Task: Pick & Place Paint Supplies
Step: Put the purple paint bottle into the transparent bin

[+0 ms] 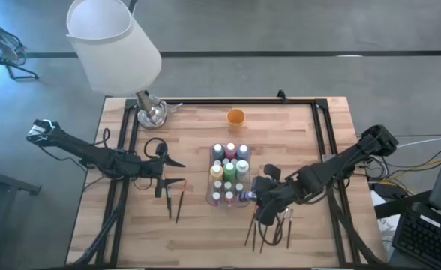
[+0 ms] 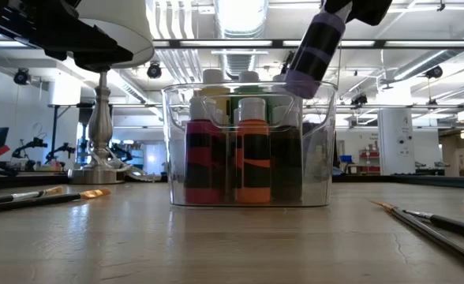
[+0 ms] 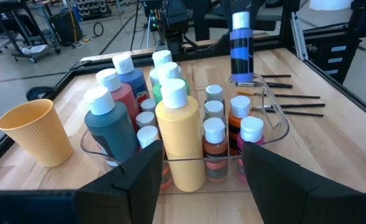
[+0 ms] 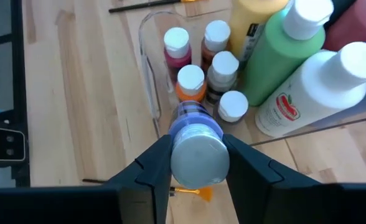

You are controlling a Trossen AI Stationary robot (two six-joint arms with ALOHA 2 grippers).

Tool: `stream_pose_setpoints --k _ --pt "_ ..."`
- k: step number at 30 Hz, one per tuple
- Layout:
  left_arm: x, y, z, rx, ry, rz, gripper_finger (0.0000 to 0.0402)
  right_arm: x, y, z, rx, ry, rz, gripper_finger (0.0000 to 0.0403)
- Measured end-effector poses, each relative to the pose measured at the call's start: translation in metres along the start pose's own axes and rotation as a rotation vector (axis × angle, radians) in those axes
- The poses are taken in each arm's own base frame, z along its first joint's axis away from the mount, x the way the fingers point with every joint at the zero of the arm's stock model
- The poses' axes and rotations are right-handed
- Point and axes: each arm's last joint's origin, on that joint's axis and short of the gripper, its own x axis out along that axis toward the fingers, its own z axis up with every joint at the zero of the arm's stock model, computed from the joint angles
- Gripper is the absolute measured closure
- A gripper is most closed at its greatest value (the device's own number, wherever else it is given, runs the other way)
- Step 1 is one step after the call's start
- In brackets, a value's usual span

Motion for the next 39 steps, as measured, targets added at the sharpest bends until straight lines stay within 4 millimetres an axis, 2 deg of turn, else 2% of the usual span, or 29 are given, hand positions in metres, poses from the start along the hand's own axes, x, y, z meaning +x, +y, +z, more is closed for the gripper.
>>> stream_pose_setpoints --k 10,31,35,39 --pt "0.000 0.000 0.000 0.000 0.000 0.000 0.0179 0.015 0.000 -0.001 0.003 0.042 -0.008 0.0279" --pt "0.000 0.000 -0.001 0.002 0.006 0.000 0.0179 0.065 -0.007 0.002 0.015 0.160 -0.023 0.0288" --pt "0.000 0.000 -0.001 0.003 0.007 0.000 0.0179 0.069 -0.008 0.003 0.021 0.165 -0.017 0.0276" --pt "0.000 0.000 -0.001 0.003 0.009 -0.001 0.0179 0.074 -0.009 0.002 0.023 0.178 -0.019 0.0281"
